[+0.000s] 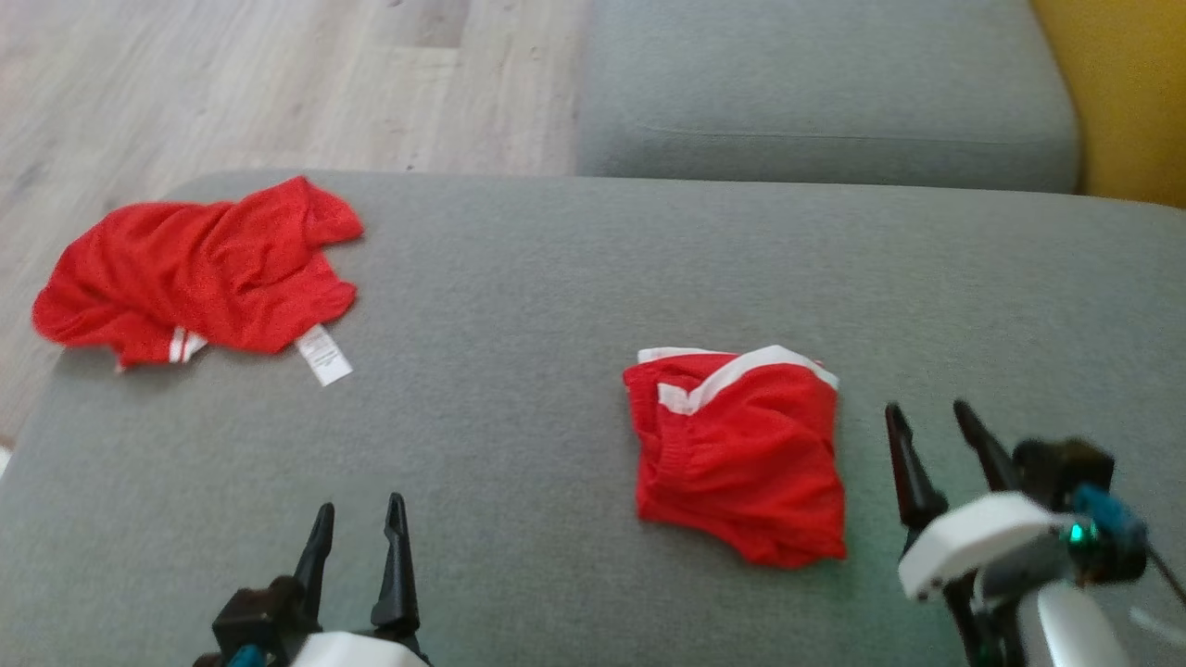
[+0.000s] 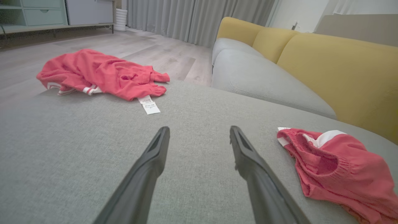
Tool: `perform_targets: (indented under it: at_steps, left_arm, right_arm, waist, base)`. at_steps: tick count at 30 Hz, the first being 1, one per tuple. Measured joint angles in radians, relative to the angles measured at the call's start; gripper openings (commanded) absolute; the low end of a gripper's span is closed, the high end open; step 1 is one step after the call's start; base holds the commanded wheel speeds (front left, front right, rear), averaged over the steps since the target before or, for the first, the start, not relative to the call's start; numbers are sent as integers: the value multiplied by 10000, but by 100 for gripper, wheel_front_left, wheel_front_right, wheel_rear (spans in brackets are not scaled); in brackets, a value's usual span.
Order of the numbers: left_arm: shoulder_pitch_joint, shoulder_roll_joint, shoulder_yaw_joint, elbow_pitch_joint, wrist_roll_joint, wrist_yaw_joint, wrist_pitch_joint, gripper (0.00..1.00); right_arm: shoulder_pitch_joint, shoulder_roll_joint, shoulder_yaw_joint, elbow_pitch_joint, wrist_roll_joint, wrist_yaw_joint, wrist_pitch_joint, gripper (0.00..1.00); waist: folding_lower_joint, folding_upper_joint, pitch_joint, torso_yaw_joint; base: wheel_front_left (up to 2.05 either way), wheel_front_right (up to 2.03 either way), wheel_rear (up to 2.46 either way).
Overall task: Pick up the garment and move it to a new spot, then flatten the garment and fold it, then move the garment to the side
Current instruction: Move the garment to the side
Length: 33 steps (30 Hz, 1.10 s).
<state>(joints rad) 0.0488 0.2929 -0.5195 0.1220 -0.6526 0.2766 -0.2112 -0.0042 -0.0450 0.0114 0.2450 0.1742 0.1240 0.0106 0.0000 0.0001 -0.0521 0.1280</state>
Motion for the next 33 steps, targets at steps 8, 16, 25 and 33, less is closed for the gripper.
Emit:
perform_targets:
  at_steps: [8, 16, 25, 33]
  left_arm:
    - [-35, -117, -165, 240, 2, -98, -2, 100]
    - [-50, -157, -215, 393, 0, -130, -29, 100]
    - [-143, -165, -209, 477, 0, -144, -109, 100]
    - [-306, -192, -178, 351, 6, -203, -192, 100]
  right_arm:
    - [-1104, -2, -357, 1319, -395, 0, 980, 100]
    - [-1495, -2, -825, 3344, -374, 0, 1367, 100]
    - [-2229, -8, -443, 4293, 42, 2, 1093, 0]
    - [-2929, -10, -800, 4381, -907, 2, 803, 0]
  waist:
    - [0, 0, 281, 800]
    - [0, 0, 738, 1650]
    - [0, 0, 1055, 1582]
    - [0, 0, 1378, 792]
  base:
    - [0, 0, 0]
    - [0, 0, 0]
    - [0, 0, 0]
    - [0, 0, 0]
